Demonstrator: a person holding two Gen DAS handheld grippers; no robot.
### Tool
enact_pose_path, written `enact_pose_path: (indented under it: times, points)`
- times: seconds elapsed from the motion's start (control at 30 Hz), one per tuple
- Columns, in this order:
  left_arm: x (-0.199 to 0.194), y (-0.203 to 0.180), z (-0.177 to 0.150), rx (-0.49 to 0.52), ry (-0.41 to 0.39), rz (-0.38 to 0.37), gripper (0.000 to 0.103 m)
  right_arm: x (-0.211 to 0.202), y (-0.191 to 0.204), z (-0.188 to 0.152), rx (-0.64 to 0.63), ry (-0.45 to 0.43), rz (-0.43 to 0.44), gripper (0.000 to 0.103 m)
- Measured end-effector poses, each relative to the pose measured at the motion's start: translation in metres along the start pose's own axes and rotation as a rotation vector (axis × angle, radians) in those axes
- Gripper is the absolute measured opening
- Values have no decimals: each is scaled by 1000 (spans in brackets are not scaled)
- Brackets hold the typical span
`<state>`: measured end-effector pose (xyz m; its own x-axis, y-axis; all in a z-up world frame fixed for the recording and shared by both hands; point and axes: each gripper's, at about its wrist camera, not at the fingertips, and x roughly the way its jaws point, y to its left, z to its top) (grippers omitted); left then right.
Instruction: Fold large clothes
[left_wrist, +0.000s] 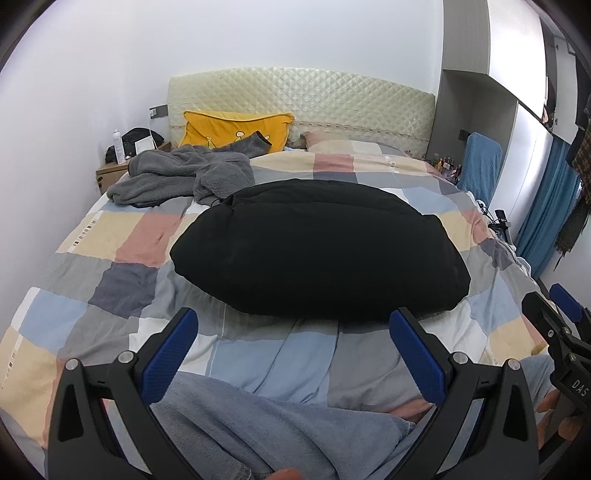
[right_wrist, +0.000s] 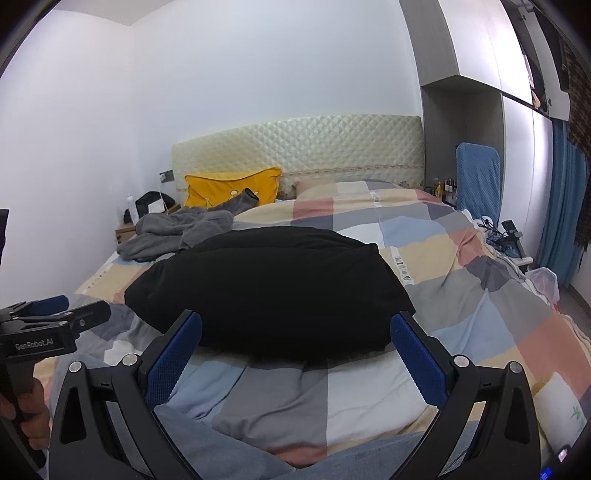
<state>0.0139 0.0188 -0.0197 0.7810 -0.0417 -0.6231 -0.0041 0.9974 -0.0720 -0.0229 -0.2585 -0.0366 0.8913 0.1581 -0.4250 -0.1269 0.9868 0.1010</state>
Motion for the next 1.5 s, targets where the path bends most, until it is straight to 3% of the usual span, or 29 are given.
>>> enact_pose_path:
  times: [0.87, 1.5]
  points:
    - [-5, 2, -2, -6, 26, -14, 103, -2, -4, -4, 12, 4, -8, 103]
    - [-16, 4, 4, 3, -12, 4, 103, -9, 1, -2, 22, -34, 1, 103]
